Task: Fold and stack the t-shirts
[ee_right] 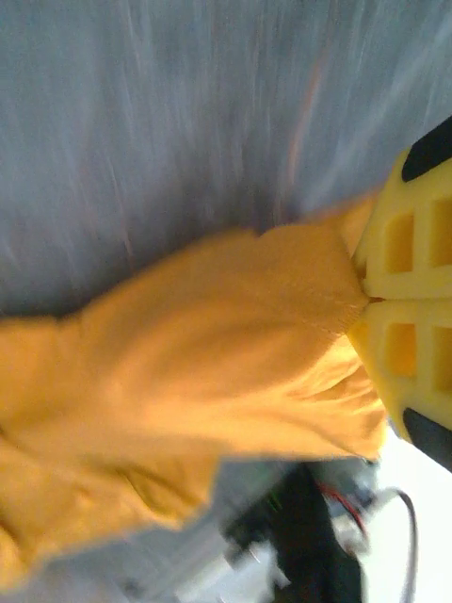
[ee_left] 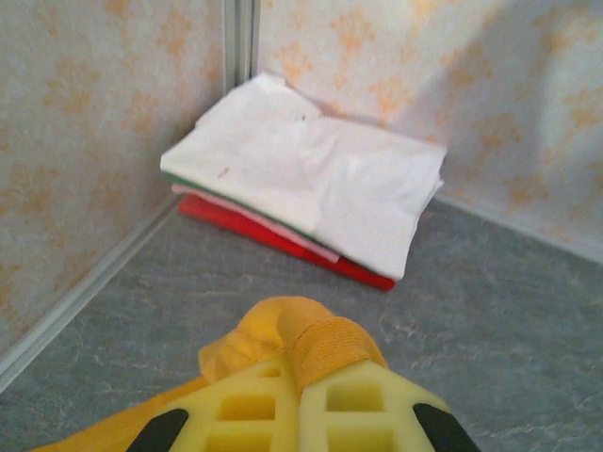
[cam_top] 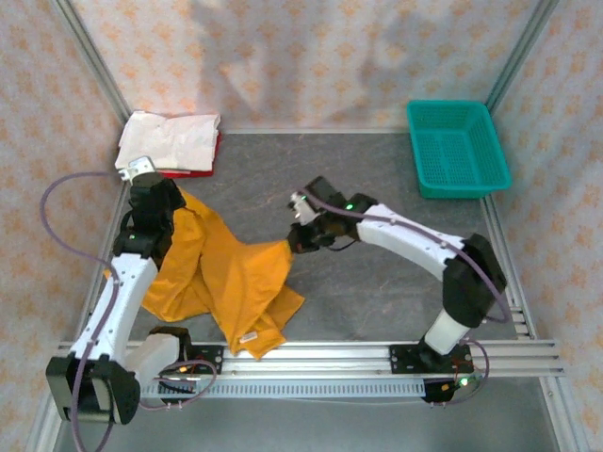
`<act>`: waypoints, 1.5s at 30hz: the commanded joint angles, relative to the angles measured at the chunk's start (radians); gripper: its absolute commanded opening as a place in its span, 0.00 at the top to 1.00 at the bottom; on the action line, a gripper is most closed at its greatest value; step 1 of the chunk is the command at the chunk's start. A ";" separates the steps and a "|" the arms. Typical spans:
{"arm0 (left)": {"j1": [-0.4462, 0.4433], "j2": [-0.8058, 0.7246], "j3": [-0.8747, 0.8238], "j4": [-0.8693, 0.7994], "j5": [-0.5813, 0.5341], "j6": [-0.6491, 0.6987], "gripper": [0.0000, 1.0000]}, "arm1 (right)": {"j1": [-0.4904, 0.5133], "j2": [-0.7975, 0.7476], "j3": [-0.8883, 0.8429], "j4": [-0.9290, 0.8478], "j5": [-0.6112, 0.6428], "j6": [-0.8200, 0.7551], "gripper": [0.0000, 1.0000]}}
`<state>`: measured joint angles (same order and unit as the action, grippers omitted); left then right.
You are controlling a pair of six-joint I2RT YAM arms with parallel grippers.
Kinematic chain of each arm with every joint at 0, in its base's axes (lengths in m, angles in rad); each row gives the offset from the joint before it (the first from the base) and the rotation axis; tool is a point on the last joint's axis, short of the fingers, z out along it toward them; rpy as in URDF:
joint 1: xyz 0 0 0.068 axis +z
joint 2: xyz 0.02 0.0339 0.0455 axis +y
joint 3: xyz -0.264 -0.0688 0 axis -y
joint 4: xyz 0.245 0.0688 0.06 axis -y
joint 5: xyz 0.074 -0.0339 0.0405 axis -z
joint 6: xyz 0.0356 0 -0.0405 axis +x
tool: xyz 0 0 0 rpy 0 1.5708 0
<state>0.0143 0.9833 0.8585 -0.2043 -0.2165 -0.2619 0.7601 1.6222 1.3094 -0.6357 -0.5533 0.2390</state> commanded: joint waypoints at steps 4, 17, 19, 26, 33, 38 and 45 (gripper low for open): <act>0.007 -0.115 0.074 -0.076 0.042 -0.007 1.00 | -0.119 -0.146 0.077 -0.220 0.468 -0.096 1.00; 0.006 -0.250 0.335 -0.320 0.373 0.047 1.00 | -0.242 -0.412 0.292 -0.312 0.928 -0.160 1.00; 0.004 -0.249 0.394 -0.366 0.493 0.038 1.00 | -0.242 -0.469 0.311 -0.317 0.967 -0.174 1.00; -0.002 -0.291 0.574 -0.453 0.737 0.036 1.00 | -0.241 -0.586 0.439 -0.381 1.006 -0.199 1.00; -0.002 -0.273 0.762 -0.515 0.821 0.044 1.00 | -0.239 -0.651 0.533 -0.424 0.959 -0.193 1.00; -0.002 -0.200 0.844 -0.520 0.761 0.049 1.00 | -0.238 -0.625 0.604 -0.391 1.007 -0.256 1.00; -0.002 0.037 0.827 -0.466 0.648 0.073 1.00 | -0.284 -0.365 0.705 -0.254 1.039 -0.386 1.00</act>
<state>0.0132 0.9260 1.7470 -0.7074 0.4999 -0.2138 0.4992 1.1248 1.9915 -0.9668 0.4496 -0.0711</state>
